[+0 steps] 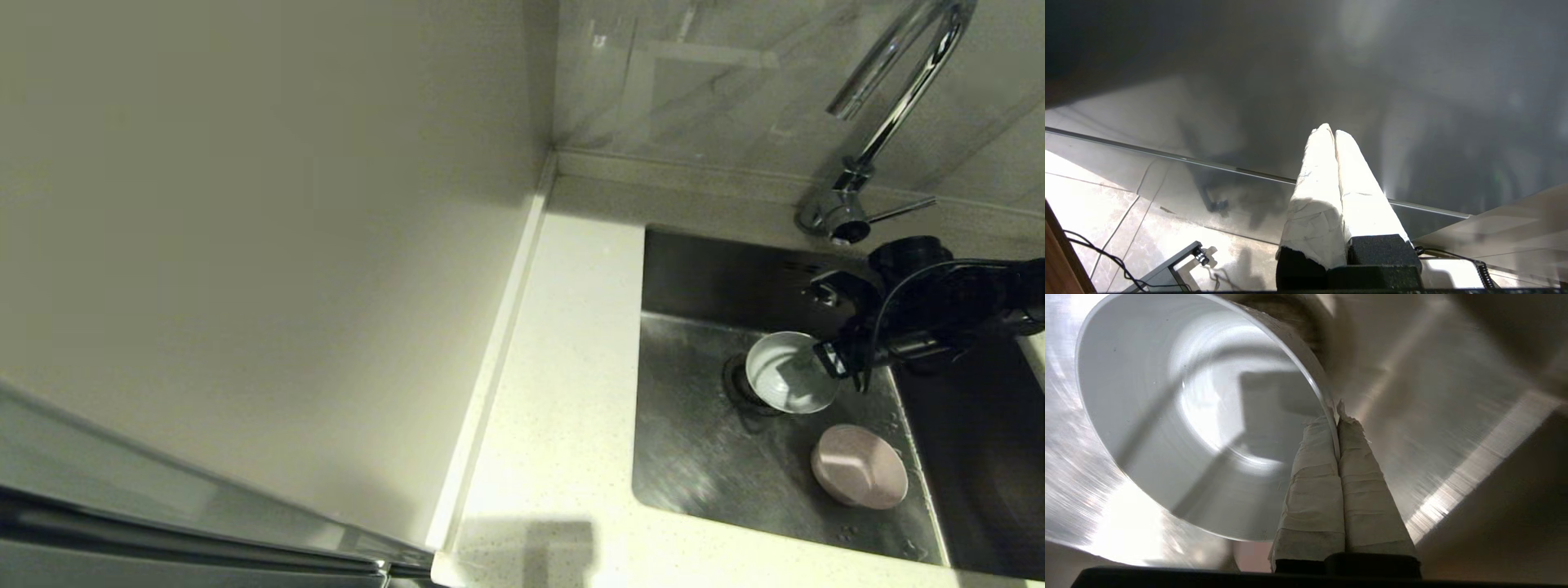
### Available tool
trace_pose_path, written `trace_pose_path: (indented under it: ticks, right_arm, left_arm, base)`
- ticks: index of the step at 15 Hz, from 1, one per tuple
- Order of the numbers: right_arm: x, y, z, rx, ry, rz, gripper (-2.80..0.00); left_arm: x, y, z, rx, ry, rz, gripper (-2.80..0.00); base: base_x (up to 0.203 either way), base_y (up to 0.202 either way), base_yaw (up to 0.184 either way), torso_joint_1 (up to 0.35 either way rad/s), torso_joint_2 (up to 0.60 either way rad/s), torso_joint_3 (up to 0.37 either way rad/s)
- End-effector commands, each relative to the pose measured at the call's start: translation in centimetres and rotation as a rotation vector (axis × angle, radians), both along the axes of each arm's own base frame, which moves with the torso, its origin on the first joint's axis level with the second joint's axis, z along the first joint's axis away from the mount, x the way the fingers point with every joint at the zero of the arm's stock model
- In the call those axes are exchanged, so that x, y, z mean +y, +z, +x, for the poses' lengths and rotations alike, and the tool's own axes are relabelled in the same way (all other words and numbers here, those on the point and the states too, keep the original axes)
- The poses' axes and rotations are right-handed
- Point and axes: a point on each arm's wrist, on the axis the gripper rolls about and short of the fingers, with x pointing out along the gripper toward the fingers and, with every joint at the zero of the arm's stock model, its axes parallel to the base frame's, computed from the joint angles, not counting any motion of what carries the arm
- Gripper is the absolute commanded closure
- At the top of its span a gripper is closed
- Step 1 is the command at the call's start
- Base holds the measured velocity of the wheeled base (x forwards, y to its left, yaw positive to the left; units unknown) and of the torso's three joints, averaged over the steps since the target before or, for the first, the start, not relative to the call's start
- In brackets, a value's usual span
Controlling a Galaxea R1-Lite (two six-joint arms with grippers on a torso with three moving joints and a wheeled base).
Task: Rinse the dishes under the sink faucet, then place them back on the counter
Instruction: Put a bowl back to the table from the sink
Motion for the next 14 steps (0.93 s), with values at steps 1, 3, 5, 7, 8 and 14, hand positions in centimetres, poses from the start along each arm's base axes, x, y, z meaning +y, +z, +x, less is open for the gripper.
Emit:
trace_pose_path:
  ticks: [1, 3, 5, 7, 8, 14]
  right_arm:
    - [-0.7, 5.7, -4.2, -0.116, -0.059, -0.048, 0.0]
    - [-1.7, 8.8, -8.5, -0.211, -0.134, -0.093, 0.0]
    - [-2.8, 10.1, -11.8, -0.369, -0.232, -0.184, 0.0]
    - [-3.2, 11.6, -13.8, -0.646, -0.303, -0.311, 0.0]
    - [-2.9, 11.6, -15.3, -0.768, -0.323, -0.359, 0.0]
    - [0.8, 11.2, -22.7, -1.319, -0.44, -0.448, 0.0]
  left_arm:
    - [0.0, 0.0, 0.0, -0.004, 0.0, -0.001, 0.0]
    - [0.0, 0.0, 0.0, -0.004, 0.0, -0.001, 0.0]
    - [0.0, 0.0, 0.0, -0.005, 0.0, 0.0, 0.0]
    - [0.0, 0.0, 0.0, -0.005, 0.0, -0.001, 0.0]
    - [0.0, 0.0, 0.0, -0.004, 0.0, -0.001, 0.0]
    - [0.0, 0.0, 0.0, -0.004, 0.001, -0.001, 0.0]
  base:
    - [0.0, 0.0, 0.0, 0.0, 0.0, 0.0]
    - [0.0, 0.0, 0.0, 0.0, 0.0, 0.0]
    - [0.0, 0.0, 0.0, 0.0, 0.0, 0.0]
    - [0.0, 0.0, 0.0, 0.0, 0.0, 0.0]
    - [0.0, 0.0, 0.0, 0.0, 0.0, 0.0]
    - [0.0, 0.0, 0.0, 0.0, 0.0, 0.0]
